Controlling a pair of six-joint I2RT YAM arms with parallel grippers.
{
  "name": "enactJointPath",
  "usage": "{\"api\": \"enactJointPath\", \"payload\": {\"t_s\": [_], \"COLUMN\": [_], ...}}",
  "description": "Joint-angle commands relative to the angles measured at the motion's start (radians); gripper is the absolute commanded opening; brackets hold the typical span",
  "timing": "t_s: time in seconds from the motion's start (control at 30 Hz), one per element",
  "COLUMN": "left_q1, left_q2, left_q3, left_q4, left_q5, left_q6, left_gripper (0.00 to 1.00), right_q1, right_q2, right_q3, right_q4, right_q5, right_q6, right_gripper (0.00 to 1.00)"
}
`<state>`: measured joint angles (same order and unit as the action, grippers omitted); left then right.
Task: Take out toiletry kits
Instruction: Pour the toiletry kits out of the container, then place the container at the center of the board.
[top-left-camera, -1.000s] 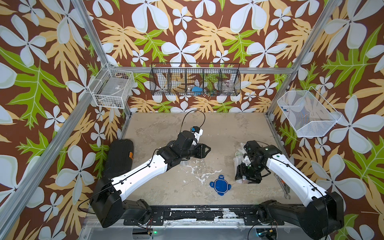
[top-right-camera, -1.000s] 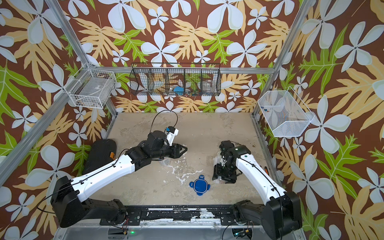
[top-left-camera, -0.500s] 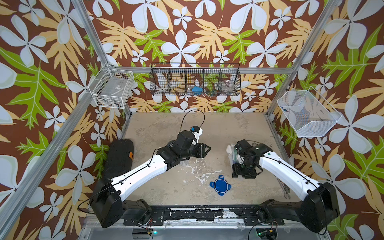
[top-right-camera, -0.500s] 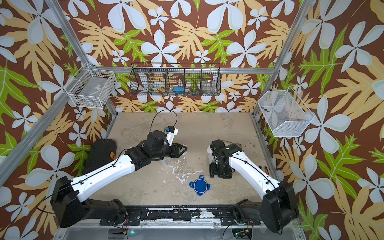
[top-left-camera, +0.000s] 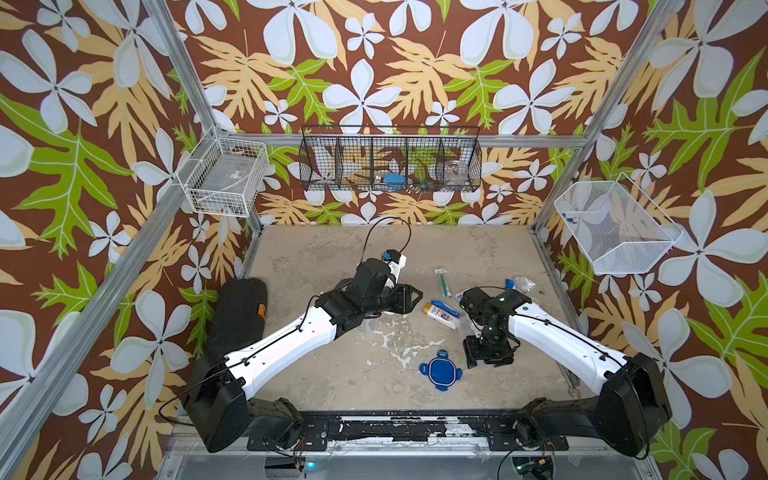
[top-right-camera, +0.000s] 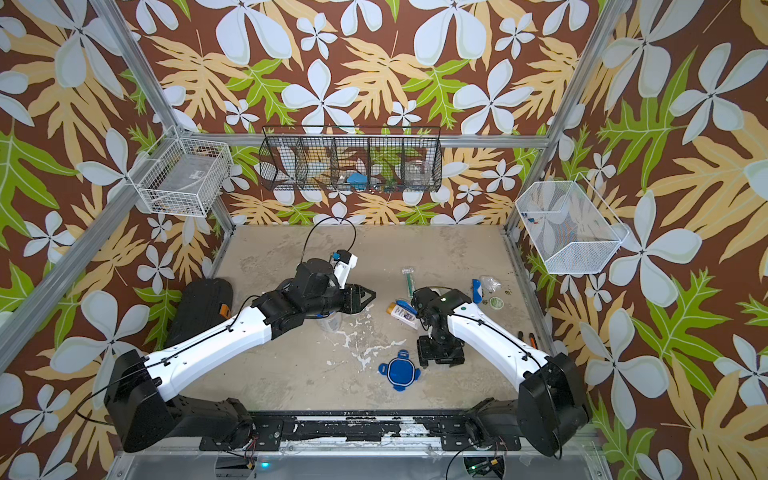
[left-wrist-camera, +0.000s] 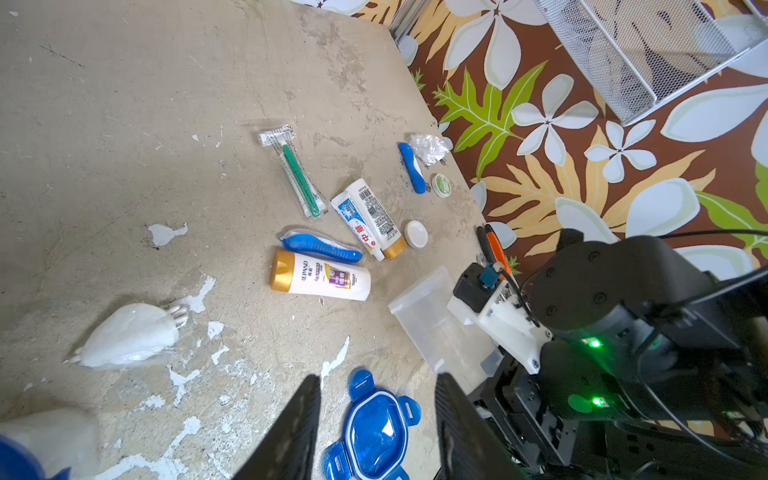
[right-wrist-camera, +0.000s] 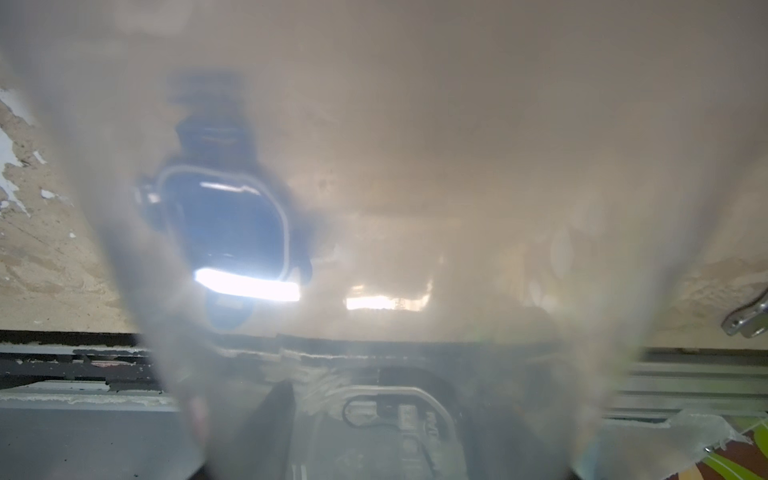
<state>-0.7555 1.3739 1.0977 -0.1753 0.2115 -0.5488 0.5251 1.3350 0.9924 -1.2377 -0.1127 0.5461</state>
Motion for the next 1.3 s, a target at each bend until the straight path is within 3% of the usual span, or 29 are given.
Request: {"api": "enactJointPath", "payload": {"t_s": [0.0,0.1,0.2,0.4,0.53,0.8,1.07,1.27], "left_q1": [0.002,0.004,0.009,0.084,0.165,0.221,0.262,0.280], "left_q2": [-0.006,-0.013,-0.031,-0.128,-0.185,-0.215,-0.213,-0.207], "left_q3": [-0.002,0.006,0.021,-0.004,-0.054,-0.117,-0.140,-0.165], "left_q4": [0.002,-0.010,-0.027,-0.056,-0.103,-0.151,-0.156,-0.158], "left_q5": [-0.004,-0.016,-0.046,-0.119,-0.111,-0.098,-0.074,-0.077], "left_q6": [0.007,0.003,-0.003,-0.055,-0.053,-0.019,-0.001,0.018], "left_gripper": [0.48,0.48,0.49,0.52,0.52,0.53,0.53,0.54], "right_q1": [0.001,0.001,0.031,0.186,0.202,0.279,0.213,0.073], "right_q2": [-0.051,-0.095,-0.078,0.154,0.324,0.477,0.499,0.386], "right_q3": [0.050,0.156,0.200,0.233,0.262,0.265,0.096,-0.009], "right_q4": [-0.102,-0.104,0.017,0.480,0.679,0.807,0.904,0.850], "right_q5": [0.021,0.042,0.002,-0.094,-0.199,-0.328,-0.335,-0.261], "right_q6": [0.013,0.026,0.027,0.064,0.098,0.068,0.172,0.201], "right_gripper": [0.48,0.50,0.49,0.47,0.45,0.45,0.45,0.46]}}
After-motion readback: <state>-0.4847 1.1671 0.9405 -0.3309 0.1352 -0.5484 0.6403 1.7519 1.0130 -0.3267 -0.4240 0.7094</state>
